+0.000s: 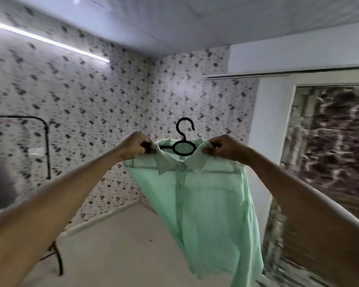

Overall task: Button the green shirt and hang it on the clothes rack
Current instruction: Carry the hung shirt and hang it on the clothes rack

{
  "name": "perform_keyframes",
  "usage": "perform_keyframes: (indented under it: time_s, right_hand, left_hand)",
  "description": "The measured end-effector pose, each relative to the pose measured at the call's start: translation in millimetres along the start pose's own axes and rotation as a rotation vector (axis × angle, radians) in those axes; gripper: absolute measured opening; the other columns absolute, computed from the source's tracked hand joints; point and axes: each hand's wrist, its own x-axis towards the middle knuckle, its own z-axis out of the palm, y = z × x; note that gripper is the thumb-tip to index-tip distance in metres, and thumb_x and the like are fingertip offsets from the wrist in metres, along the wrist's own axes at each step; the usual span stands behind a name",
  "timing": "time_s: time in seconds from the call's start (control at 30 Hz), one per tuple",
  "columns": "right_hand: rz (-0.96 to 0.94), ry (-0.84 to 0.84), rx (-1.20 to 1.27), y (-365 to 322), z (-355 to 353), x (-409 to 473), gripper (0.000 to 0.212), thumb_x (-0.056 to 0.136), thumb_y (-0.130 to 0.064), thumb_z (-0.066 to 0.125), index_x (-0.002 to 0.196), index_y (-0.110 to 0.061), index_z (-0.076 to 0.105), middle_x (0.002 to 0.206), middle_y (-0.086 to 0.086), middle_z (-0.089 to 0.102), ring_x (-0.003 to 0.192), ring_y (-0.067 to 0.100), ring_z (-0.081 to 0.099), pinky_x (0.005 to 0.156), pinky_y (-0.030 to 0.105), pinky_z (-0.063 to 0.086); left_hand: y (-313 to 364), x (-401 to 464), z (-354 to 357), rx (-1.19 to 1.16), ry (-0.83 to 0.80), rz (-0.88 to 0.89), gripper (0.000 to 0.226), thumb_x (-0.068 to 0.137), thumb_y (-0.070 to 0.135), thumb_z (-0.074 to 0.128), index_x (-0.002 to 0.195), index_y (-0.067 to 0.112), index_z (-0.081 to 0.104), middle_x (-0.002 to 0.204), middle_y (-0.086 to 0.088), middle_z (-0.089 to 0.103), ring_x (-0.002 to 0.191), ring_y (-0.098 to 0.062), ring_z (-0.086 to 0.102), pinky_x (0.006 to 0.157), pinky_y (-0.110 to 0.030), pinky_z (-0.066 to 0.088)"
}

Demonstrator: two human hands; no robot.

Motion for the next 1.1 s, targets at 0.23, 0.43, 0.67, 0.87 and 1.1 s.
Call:
perform_keyframes:
  time_s: [0.23,0.43,0.67,0.87,1.1]
  right_hand:
    - [-0.221,-0.155,0.164,-1,104,223,0.003,0.088,-0.022,0.079,0.086,-0.023,0.079,0.066,-0.011,0.068,0.058,0.003,0.055,0.054,0.020,0.044]
    - [-0.314,-0.250,0.269,-50,250,398,0.011,0.085,-0.020,0.080,0.086,-0.009,0.079,0.065,0.002,0.063,0.056,0.008,0.052,0.051,0.021,0.040]
    - [-0.316,-0.269,0.343,-76,353,490,0.013,0.087,-0.021,0.078,0.076,-0.015,0.075,0.060,-0.002,0.063,0.047,0.005,0.051,0.045,0.018,0.039]
    - [-0.334,-0.351,0.321,-122,456,633,0.018,0.086,-0.018,0.078,0.070,-0.020,0.069,0.061,-0.007,0.060,0.050,0.003,0.051,0.048,0.017,0.041]
    - [-0.361,-0.423,0.358,-163,550,762,0.014,0.087,-0.015,0.077,0.100,-0.016,0.078,0.082,-0.001,0.069,0.070,0.011,0.059,0.064,0.025,0.047]
  left_hand:
    - [-142,16,-88,0.209,0.140,-0.201,0.021,0.082,0.017,0.085,0.065,0.020,0.072,0.057,0.016,0.065,0.053,0.005,0.054,0.055,-0.021,0.044]
    - [-280,-15,-175,0.334,0.266,-0.479,0.026,0.078,0.022,0.088,0.074,0.000,0.075,0.056,0.009,0.060,0.054,0.002,0.050,0.051,-0.010,0.034]
    - [-393,-23,-218,0.204,0.212,-0.659,0.025,0.079,0.019,0.087,0.060,0.026,0.073,0.054,0.012,0.061,0.053,0.003,0.050,0.058,-0.015,0.040]
    - [-538,-16,-289,0.173,0.227,-0.748,0.041,0.062,0.048,0.093,0.095,0.029,0.081,0.086,-0.008,0.077,0.079,-0.020,0.065,0.084,-0.043,0.059]
    - [-655,12,-345,0.160,0.346,-0.788,0.024,0.076,0.001,0.086,0.090,0.019,0.079,0.088,-0.004,0.077,0.084,-0.016,0.070,0.083,-0.030,0.060]
